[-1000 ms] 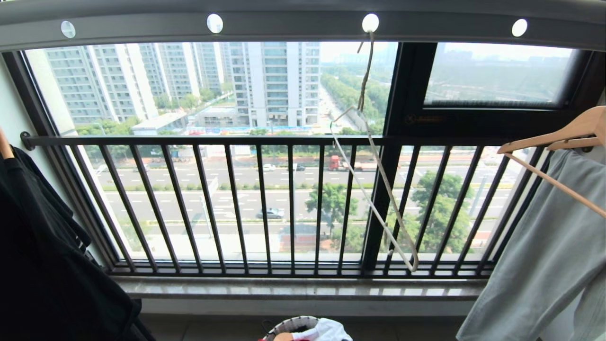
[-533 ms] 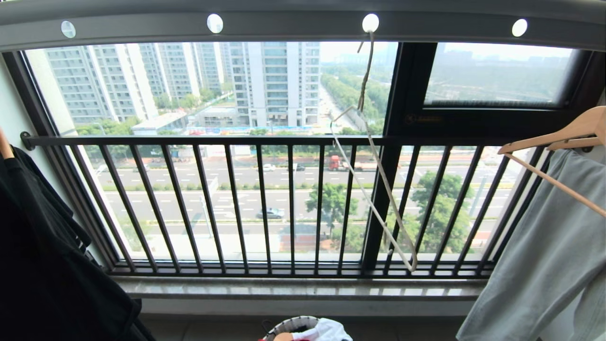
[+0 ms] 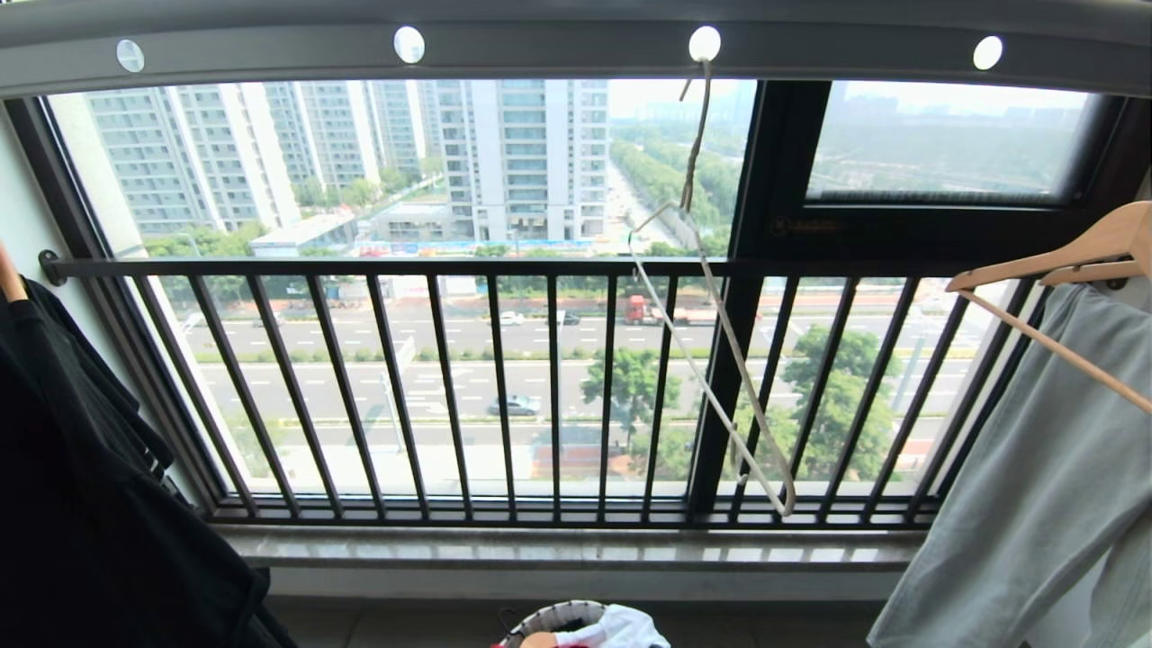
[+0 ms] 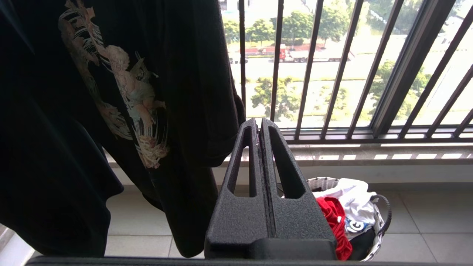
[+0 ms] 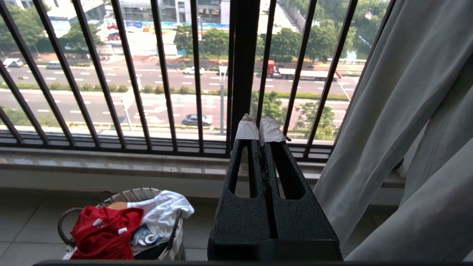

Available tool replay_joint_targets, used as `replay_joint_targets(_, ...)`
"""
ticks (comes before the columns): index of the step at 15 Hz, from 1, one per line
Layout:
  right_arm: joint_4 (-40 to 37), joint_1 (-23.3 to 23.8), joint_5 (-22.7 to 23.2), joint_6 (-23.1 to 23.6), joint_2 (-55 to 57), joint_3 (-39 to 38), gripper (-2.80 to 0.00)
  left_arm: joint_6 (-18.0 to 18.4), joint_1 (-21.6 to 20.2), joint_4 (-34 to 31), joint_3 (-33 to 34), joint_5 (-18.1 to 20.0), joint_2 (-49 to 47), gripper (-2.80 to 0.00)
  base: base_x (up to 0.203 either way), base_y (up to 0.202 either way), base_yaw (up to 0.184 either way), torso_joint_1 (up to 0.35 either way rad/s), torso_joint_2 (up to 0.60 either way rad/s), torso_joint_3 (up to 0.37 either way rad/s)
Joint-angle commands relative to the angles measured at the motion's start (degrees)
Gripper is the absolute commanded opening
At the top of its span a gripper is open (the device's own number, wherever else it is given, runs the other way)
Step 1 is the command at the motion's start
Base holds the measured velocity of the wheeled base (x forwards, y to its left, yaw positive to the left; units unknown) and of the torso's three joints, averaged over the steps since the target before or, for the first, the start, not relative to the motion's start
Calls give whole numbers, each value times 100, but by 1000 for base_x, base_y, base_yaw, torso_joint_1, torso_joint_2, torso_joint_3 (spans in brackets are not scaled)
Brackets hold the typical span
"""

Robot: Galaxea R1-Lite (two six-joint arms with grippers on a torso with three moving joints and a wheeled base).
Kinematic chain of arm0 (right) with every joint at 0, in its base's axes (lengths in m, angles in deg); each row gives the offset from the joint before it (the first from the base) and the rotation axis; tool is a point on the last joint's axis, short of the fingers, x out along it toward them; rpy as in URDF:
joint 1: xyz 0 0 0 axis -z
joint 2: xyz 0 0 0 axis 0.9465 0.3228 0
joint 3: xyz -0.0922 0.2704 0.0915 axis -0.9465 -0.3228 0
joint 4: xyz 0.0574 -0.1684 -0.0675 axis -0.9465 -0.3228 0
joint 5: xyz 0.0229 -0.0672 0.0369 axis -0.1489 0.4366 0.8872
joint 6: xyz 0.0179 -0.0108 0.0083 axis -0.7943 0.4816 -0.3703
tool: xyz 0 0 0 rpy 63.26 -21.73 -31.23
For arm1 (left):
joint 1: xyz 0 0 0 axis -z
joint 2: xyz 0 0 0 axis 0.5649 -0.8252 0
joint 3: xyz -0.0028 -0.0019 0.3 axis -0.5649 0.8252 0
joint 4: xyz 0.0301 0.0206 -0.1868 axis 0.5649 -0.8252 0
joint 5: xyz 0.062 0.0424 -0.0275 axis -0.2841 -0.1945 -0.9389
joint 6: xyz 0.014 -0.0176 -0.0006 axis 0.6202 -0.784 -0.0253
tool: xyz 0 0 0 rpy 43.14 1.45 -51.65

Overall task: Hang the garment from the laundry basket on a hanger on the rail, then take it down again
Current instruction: Pick up the clothes rack on the clothesline

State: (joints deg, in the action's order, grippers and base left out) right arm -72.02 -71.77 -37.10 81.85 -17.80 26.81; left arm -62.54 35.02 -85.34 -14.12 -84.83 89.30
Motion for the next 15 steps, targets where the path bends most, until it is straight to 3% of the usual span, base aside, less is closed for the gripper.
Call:
replay_joint_targets(1, -63, -2, -8, 4, 20, 344, -280, 1, -1, -1, 0, -7, -4, -280, 0, 0, 0, 0, 0, 0)
replay_joint_targets(5, -334, -2, 212, -3, 961, 1435, -280, 1, -1, -1, 7, -1, -4, -280, 0, 0, 0, 0, 0, 0)
replay_joint_targets(12, -1117, -13, 1775, -227, 3923, 4261, -280, 1, -1, -1, 0, -8, -4, -280, 0, 0, 0, 0, 0, 0)
replay_joint_targets(15, -1427, -423, 2043, -324, 5287, 5509, -280, 1, -1, -1, 2, 0, -4, -280, 0, 0, 0, 0, 0, 0)
